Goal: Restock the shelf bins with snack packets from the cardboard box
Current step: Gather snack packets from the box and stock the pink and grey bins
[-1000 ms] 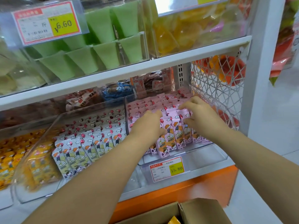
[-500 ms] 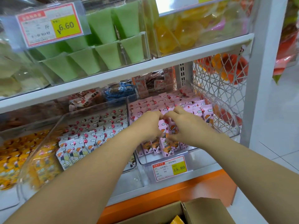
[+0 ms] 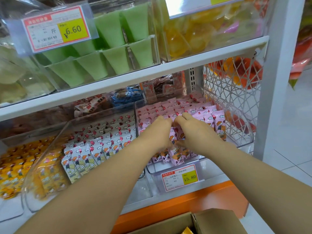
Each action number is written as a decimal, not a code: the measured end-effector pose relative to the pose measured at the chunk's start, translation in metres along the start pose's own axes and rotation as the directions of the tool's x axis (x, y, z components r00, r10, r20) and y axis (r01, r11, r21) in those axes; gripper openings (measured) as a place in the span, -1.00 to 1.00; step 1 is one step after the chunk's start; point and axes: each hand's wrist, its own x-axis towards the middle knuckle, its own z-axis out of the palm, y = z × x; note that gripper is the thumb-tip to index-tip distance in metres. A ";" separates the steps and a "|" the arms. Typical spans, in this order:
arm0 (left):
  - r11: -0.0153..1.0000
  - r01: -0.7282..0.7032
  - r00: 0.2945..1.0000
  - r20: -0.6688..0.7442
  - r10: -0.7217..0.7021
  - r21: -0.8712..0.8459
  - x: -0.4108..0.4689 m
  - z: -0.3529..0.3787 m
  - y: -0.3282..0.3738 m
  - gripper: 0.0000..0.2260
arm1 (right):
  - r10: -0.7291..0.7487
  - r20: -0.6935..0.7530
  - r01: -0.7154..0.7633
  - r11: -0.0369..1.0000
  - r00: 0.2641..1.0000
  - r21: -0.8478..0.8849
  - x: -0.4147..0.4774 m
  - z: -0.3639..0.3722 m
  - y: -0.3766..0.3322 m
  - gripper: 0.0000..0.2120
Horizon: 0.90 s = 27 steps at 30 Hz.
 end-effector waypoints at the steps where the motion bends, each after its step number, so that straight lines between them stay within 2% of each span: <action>1: 1.000 0.001 1.000 -0.005 -0.001 0.021 -0.001 0.001 0.002 -0.39 | -0.002 0.001 0.002 1.000 1.000 0.020 0.000 0.000 0.000 -0.49; 6: 0.991 0.011 0.997 -0.072 -0.002 0.131 -0.003 0.004 0.004 -0.47 | -0.004 -0.011 0.006 0.990 1.000 0.140 0.001 -0.002 0.007 -0.56; 11: 0.989 0.016 0.994 -0.112 0.000 0.146 0.002 0.009 0.003 -0.53 | 0.003 -0.051 0.007 0.981 0.999 0.194 0.001 -0.003 0.014 -0.75; 21: 0.962 0.022 0.996 -0.091 0.003 0.273 -0.008 -0.007 0.000 -0.28 | 0.050 -0.058 -0.034 0.967 0.997 0.251 -0.012 -0.017 0.019 -0.73; 24: 0.954 0.004 0.992 -0.124 0.035 0.301 -0.016 -0.010 -0.001 -0.36 | 0.042 -0.059 -0.029 0.976 0.997 0.216 -0.021 -0.021 0.015 -0.73; 27: 0.971 -0.022 0.979 -0.191 0.069 0.238 -0.033 -0.013 -0.001 -0.52 | 0.020 -0.073 -0.005 0.981 0.997 0.195 -0.033 -0.028 0.005 -0.71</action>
